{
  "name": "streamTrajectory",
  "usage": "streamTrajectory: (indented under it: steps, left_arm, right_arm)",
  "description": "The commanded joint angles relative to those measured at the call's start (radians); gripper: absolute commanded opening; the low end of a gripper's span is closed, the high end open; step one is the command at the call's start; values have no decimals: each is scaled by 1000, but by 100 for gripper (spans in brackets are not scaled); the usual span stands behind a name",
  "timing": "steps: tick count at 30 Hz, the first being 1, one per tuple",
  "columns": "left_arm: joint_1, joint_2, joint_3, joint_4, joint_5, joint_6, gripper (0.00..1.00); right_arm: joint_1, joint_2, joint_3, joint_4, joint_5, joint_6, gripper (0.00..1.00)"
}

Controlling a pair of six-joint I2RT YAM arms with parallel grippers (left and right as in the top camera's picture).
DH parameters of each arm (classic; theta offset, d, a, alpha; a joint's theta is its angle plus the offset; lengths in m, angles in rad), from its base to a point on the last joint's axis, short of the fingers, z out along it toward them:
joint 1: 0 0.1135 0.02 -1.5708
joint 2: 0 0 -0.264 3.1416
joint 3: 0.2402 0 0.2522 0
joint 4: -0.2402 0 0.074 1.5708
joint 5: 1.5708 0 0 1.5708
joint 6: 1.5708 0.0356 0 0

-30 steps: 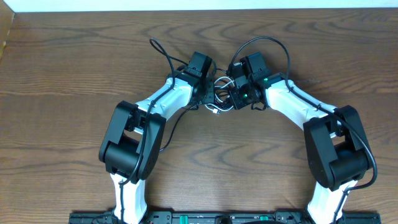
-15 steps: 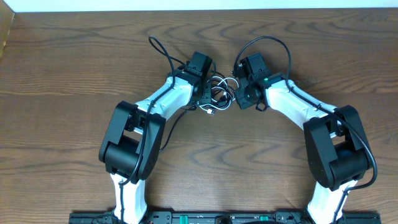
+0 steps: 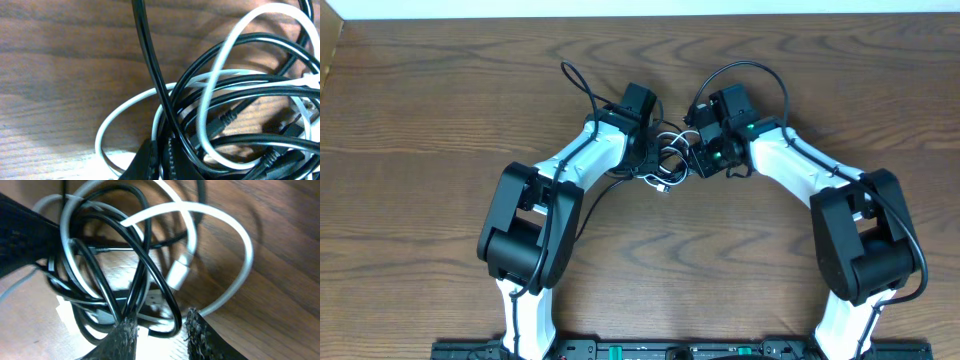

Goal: Untangle cables

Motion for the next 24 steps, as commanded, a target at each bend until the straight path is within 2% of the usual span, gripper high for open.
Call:
streamTrajectory:
  steps: [1, 4, 10, 18, 22, 24]
  left_arm:
    - [-6, 46, -25, -31, 88, 25, 8]
    - [-6, 46, -25, -33, 113, 24, 8]
    - [-7, 46, -25, -33, 139, 23, 8]
    - [-7, 46, -25, -33, 138, 23, 8]
    - [-7, 45, -25, -33, 138, 23, 24]
    - [-2, 36, -23, -34, 138, 23, 42]
  right_arm:
    - [-30, 8, -6, -1, -188, -32, 30]
    - [-50, 8, -6, -4, -280, -59, 33]
    - [-45, 8, -6, -35, -262, -127, 38]
    - [-6, 8, -6, -126, -22, -131, 41]
    - [13, 8, -7, -130, -8, -131, 41]
    - [21, 8, -7, -129, -5, -131, 41]
